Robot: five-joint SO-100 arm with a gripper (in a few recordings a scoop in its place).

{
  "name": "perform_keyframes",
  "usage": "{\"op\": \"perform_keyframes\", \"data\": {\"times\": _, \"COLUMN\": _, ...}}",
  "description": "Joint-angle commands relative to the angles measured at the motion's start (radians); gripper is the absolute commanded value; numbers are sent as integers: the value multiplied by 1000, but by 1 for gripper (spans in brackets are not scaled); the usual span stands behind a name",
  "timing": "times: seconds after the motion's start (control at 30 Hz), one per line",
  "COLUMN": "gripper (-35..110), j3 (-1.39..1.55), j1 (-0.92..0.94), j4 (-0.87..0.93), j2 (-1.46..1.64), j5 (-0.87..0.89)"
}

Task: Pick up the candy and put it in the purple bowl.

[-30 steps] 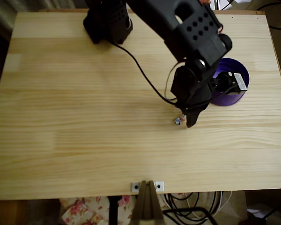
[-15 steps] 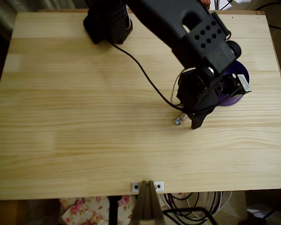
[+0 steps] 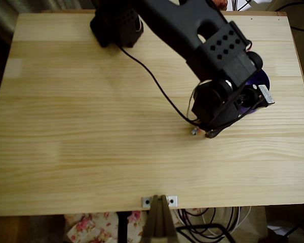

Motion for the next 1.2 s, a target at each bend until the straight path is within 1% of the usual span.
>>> {"op": "perform_keyframes", "data": {"times": 0.0, "gripper": 16, "j3": -8, "j1": 12, "j4": 40, "j2": 12, "j5": -31}}
{"op": "perform_keyframes", "data": {"times": 0.37, "gripper": 17, "j3": -54, "j1": 2, "j4": 153, "j2": 11, "j5": -110}}
{"op": "perform_keyframes", "data": {"times": 0.63, "gripper": 17, "j3": -81, "j1": -32, "j4": 184, "j2": 15, "j5": -155}}
{"op": "perform_keyframes", "data": {"times": 0.8, "gripper": 17, "j3": -112, "j1": -49, "j4": 184, "j2": -2, "j5": -156}}
{"op": "perform_keyframes", "data": {"times": 1.03, "gripper": 17, "j3": -172, "j1": -64, "j4": 172, "j2": -52, "j5": -121}}
{"op": "perform_keyframes", "data": {"times": 1.17, "gripper": 14, "j3": -221, "j1": -69, "j4": 184, "j2": -80, "j5": -92}}
